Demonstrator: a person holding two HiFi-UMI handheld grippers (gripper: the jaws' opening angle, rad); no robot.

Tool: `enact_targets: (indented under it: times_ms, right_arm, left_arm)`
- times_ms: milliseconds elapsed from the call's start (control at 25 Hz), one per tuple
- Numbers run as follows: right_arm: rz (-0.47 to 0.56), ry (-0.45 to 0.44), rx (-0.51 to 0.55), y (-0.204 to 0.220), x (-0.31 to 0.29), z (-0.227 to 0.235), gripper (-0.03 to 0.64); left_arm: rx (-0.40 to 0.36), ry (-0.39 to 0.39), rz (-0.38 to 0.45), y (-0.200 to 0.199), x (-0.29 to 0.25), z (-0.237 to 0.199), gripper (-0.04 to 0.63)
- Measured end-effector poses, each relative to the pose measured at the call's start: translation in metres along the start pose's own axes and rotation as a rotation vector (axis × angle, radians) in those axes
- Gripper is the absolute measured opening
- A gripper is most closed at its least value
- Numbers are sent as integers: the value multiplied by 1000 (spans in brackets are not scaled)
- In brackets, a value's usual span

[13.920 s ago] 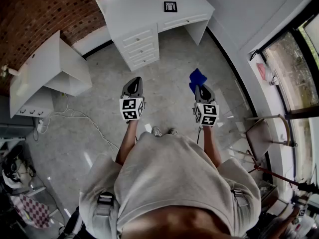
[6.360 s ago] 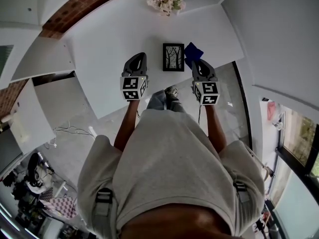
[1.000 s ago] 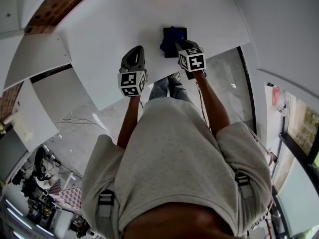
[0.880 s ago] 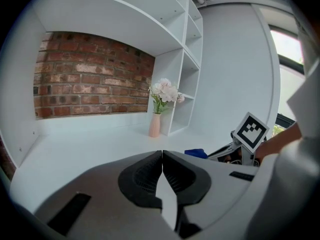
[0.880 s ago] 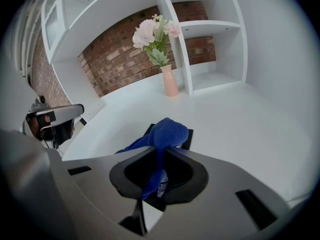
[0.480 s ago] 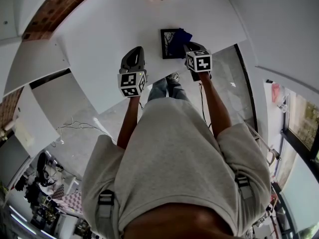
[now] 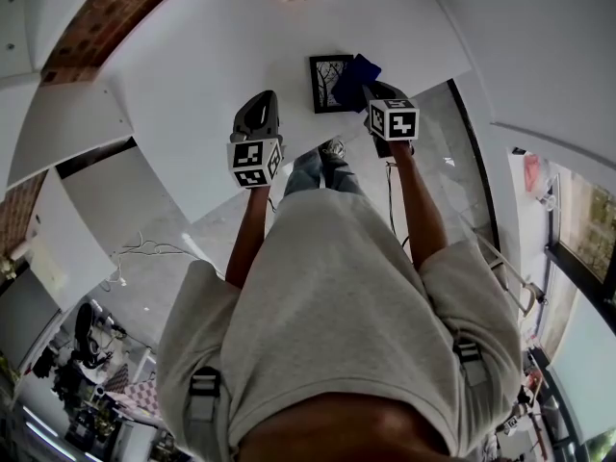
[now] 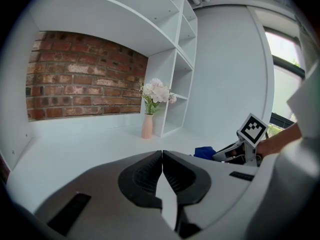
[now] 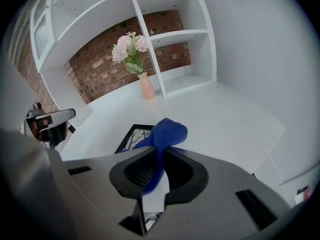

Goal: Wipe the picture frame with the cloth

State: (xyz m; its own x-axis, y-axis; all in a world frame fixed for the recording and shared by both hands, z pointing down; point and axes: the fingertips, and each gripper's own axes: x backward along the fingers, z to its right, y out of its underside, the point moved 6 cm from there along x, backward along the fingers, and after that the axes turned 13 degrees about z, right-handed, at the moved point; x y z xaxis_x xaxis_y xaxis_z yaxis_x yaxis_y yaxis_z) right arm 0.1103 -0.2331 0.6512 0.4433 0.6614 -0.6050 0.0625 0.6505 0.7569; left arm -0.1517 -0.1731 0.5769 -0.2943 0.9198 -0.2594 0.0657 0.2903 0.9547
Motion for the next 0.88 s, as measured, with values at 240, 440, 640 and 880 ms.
enact_targets:
  times_ms: [240, 440, 640, 880]
  right_arm:
    - [52, 34, 11, -12, 21, 7, 60]
    - [122, 12, 39, -30, 41, -8, 60]
    - [164, -64, 94, -44, 55, -44, 60]
    - [141, -189, 105, -34, 51, -94, 60]
  left_arm:
    - [0, 11, 8, 0, 3, 3, 18]
    - [-1, 24, 18, -1, 4, 9, 18]
    - [-3, 19, 27, -3, 9, 9, 18]
    - [1, -4, 34, -4, 18, 6, 18]
